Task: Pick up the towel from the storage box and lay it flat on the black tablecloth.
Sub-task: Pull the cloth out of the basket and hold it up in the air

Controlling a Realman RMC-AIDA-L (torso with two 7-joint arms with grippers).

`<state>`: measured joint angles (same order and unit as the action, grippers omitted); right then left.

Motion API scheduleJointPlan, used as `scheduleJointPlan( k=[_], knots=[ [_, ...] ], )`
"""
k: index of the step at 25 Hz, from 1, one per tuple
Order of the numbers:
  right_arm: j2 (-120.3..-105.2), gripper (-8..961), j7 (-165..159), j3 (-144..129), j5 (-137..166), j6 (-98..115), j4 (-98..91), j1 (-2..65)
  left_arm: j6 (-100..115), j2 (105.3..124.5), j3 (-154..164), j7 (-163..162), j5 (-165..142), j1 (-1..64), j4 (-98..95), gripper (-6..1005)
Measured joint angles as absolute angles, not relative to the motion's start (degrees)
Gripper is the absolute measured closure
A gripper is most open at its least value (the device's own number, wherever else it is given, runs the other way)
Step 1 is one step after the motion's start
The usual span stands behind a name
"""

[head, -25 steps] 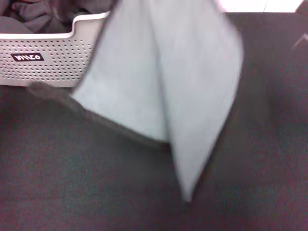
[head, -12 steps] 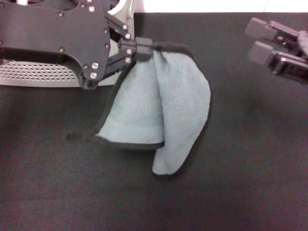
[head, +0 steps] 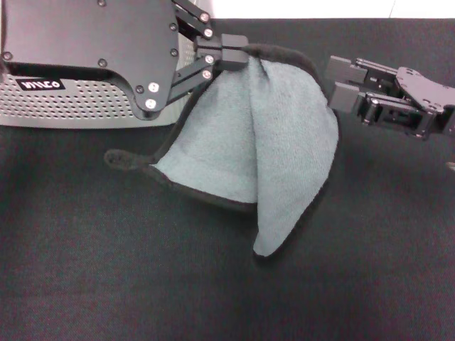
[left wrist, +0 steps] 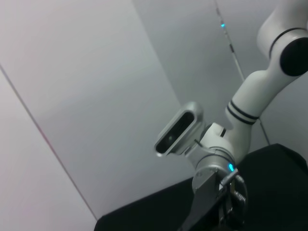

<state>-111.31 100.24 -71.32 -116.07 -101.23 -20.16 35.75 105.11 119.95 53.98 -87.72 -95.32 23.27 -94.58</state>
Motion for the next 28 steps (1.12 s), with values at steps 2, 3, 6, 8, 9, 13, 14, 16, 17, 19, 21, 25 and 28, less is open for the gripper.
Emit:
scheduleJointPlan(
  k=[2,3,6,8,9,13,14,16,17,19,21,25,28],
  knots=[
    [-111.44,177,100.0,-71.3,-115.9,-101.4,-20.2,35.8,105.1,119.96,54.5,-86.5,-94.9,23.4,-94.3,981],
    [-111.65,177,99.8,-71.4,-115.8,-101.5,-20.3,35.9,105.1,119.97,54.6,-86.1,-94.9,23.4,-94.3,981],
    [-112.38,176,99.7,-72.1,-115.5,-101.6,-20.4,36.5,104.9,120.04,54.7,-85.5,-94.8,23.5,-94.2,980],
    [-112.75,176,99.7,-73.1,-115.5,-101.6,-20.5,37.1,104.2,120.05,54.7,-85.4,-94.8,23.5,-94.2,980],
    [-112.98,176,99.7,-73.8,-115.5,-101.9,-20.7,37.3,103.9,120.05,54.7,-85.4,-94.8,23.5,-94.2,980],
    [-113.27,192,99.7,-74.1,-115.5,-101.9,-20.7,37.4,103.0,120.06,54.8,-85.4,-94.8,23.6,-94.1,980],
    [-113.31,198,99.7,-74.2,-115.5,-101.9,-20.7,37.3,102.9,120.06,54.8,-85.4,-94.8,23.6,-94.1,980],
    [-113.36,227,99.7,-74.2,-115.5,-102.0,-20.7,37.2,102.9,120.06,54.7,-85.4,-94.7,23.5,-94.0,980],
    [-113.38,252,99.7,-74.3,-115.5,-102.1,-20.8,37.2,102.9,120.06,54.7,-85.5,-94.7,23.5,-94.0,980],
    [-113.42,301,99.7,-74.6,-115.5,-102.4,-20.8,37.2,102.7,120.06,54.5,-85.5,-94.7,23.4,-94.0,980],
    [-113.45,350,99.7,-75.0,-115.5,-102.4,-20.8,37.1,102.2,120.06,54.5,-85.5,-94.7,23.3,-94.0,980],
    [-113.58,430,99.8,-75.7,-115.5,-102.5,-20.8,36.8,101.5,120.04,54.4,-85.4,-94.8,23.2,-94.0,980],
    [-113.66,449,99.8,-75.7,-115.5,-102.5,-20.8,36.7,101.5,119.99,54.4,-85.4,-95.0,23.1,-94.0,980]
  ],
)
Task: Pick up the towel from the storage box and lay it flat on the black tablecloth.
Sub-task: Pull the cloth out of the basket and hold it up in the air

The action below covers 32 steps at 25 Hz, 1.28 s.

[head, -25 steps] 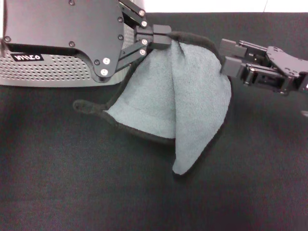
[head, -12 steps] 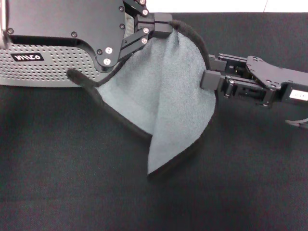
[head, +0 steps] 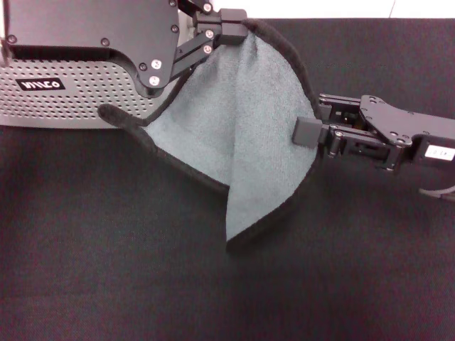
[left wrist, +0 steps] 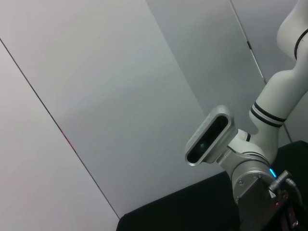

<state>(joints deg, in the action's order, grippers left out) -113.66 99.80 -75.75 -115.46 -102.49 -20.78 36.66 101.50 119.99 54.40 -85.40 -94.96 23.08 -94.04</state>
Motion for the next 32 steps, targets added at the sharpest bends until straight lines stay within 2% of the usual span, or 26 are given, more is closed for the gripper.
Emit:
scheduleJointPlan(
  k=[12,18,32],
  knots=[
    [-113.57,498,100.2,-75.4,-116.2,-102.6,-21.9,34.2,101.5,119.97,54.6,-85.8,-95.5,22.6,-94.0,980],
    [-113.76,677,100.2,-75.3,-116.3,-102.6,-22.8,33.7,101.5,119.97,54.7,-85.8,-95.5,22.6,-94.0,980],
    [-113.28,706,100.2,-75.2,-117.8,-102.6,-23.3,32.5,101.7,119.9,54.8,-85.9,-96.5,22.5,-94.0,982]
  ],
)
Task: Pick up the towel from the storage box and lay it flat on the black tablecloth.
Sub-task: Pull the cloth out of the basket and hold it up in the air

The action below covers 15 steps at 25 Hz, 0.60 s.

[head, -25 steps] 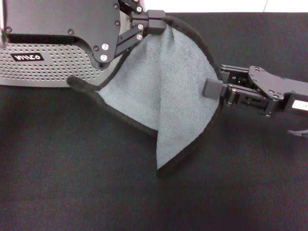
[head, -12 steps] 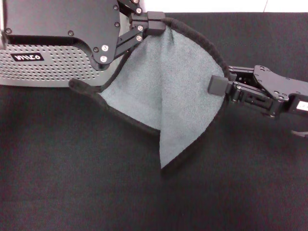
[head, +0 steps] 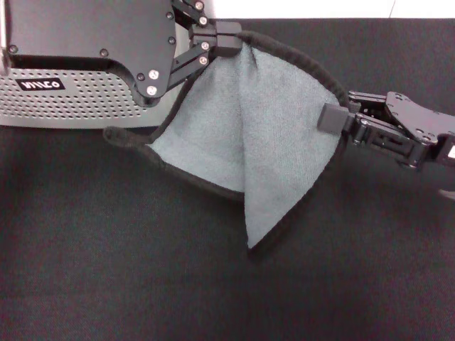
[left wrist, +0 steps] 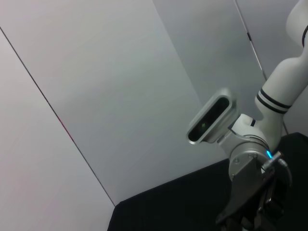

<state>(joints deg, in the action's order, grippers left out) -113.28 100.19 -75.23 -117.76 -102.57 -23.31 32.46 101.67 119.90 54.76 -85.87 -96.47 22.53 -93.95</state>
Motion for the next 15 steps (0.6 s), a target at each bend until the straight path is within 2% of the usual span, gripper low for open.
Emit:
scheduleJointPlan(
  k=[15],
  knots=[
    [-113.16,737,100.5,-75.5,-118.5,-102.8,-24.4,32.1,101.6,119.88,54.8,-85.9,-97.0,22.5,-94.0,985]
  ],
)
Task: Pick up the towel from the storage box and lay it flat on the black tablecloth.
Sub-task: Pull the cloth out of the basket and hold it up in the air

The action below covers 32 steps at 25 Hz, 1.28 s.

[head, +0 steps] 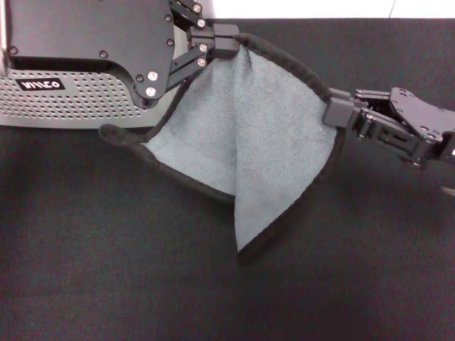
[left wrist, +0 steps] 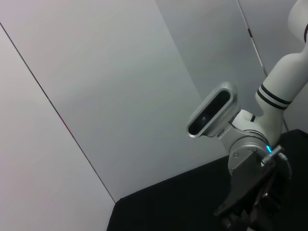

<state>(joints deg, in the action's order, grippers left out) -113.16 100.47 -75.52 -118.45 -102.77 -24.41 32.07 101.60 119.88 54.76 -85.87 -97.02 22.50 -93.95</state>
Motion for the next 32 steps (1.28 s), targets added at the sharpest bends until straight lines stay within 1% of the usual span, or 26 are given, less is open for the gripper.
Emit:
scheduleJointPlan(
  k=[11,25,32],
  knots=[
    [-113.35,815,100.5,-76.2,-117.1,-102.7,-24.4,32.3,101.6,119.95,54.8,-85.9,-96.5,22.6,-94.0,984],
    [-113.55,803,100.1,-77.7,-116.1,-102.5,-24.4,32.7,101.6,120.05,54.8,-85.9,-96.2,22.6,-94.0,983],
    [-113.51,835,102.2,-78.0,-114.9,-102.7,-24.6,33.3,101.6,120.06,54.8,-86.0,-95.6,22.5,-94.0,983]
  ],
)
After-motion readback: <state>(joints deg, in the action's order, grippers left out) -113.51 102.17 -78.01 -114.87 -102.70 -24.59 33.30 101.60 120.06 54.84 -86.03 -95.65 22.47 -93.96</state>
